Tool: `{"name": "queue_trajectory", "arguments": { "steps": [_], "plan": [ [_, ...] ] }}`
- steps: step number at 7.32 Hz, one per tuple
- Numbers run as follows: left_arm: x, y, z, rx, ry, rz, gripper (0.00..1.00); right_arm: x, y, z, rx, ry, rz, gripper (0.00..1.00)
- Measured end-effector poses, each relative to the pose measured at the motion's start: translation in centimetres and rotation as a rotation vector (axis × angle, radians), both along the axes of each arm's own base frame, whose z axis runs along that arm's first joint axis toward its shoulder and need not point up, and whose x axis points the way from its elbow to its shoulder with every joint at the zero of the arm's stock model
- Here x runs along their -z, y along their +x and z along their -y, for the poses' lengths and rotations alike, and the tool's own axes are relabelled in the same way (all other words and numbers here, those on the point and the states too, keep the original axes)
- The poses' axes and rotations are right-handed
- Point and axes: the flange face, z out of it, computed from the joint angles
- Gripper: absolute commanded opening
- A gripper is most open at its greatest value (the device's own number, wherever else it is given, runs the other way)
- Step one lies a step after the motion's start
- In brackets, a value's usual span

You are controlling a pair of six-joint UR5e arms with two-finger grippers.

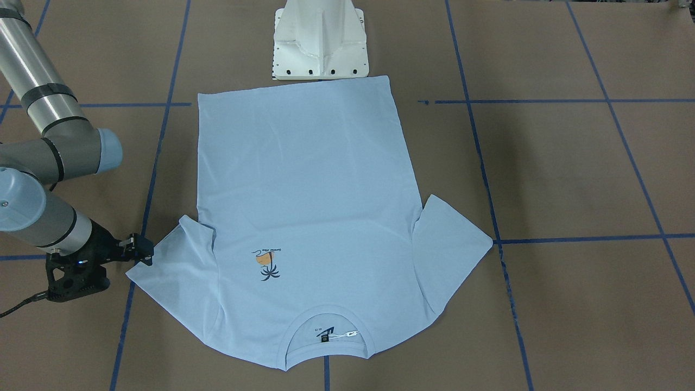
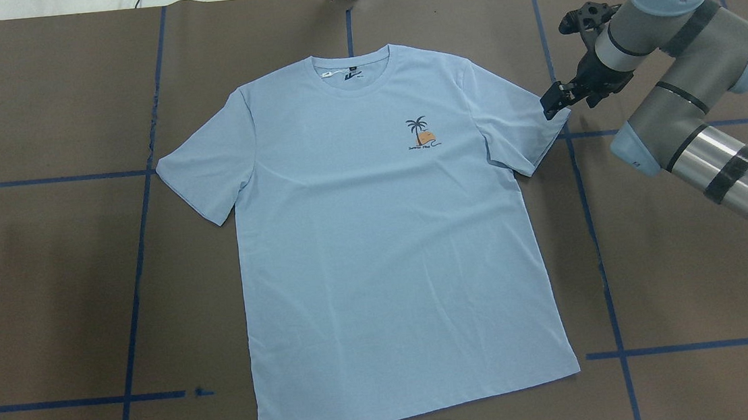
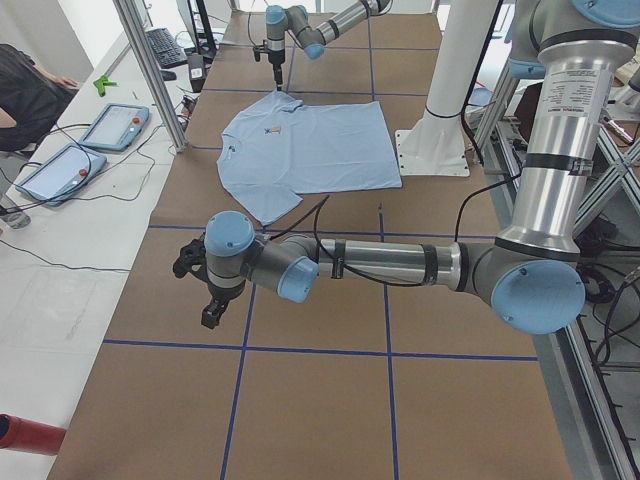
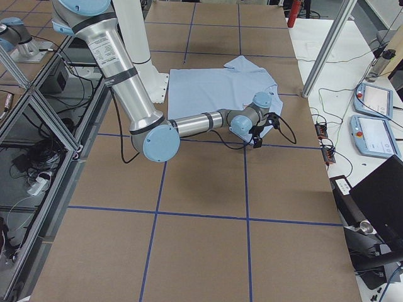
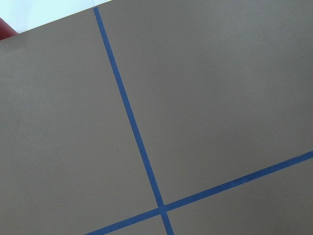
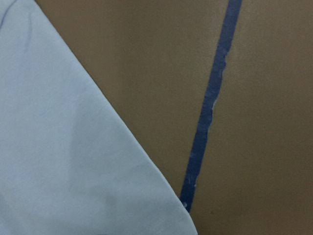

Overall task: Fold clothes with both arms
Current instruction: 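Move the right gripper to the sleeve nearest it and grasp it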

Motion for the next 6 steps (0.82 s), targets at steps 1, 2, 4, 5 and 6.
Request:
{"name": "queue_trajectory", "arguments": {
  "steps": [1, 2, 4, 5, 6],
  "plan": [
    [0.03, 0.00, 0.03, 0.000, 0.001, 0.000, 1.00, -0.42, -0.27, 0.03, 0.003, -0.008, -0.006, 0.40],
    [0.09, 0.00, 0.06, 0.000, 0.001, 0.000, 1.00, -0.64, -0.42, 0.13, 0.005, -0.013, -0.009, 0.15],
    [0.13, 0.00, 0.18, 0.000, 0.002, 0.000, 1.00, -0.44, -0.67, 0.36, 0.008, -0.013, -0.008, 0.00],
    [0.17, 0.00, 0.26, 0.001, 0.002, 0.001, 1.00, -0.10, -0.79, 0.50, 0.009, -0.011, -0.004, 0.00],
    [0.21, 0.00, 0.32, 0.001, 0.003, 0.000, 1.00, 0.28, -0.89, 0.64, 0.010, -0.007, -0.001, 0.00]
  ]
}}
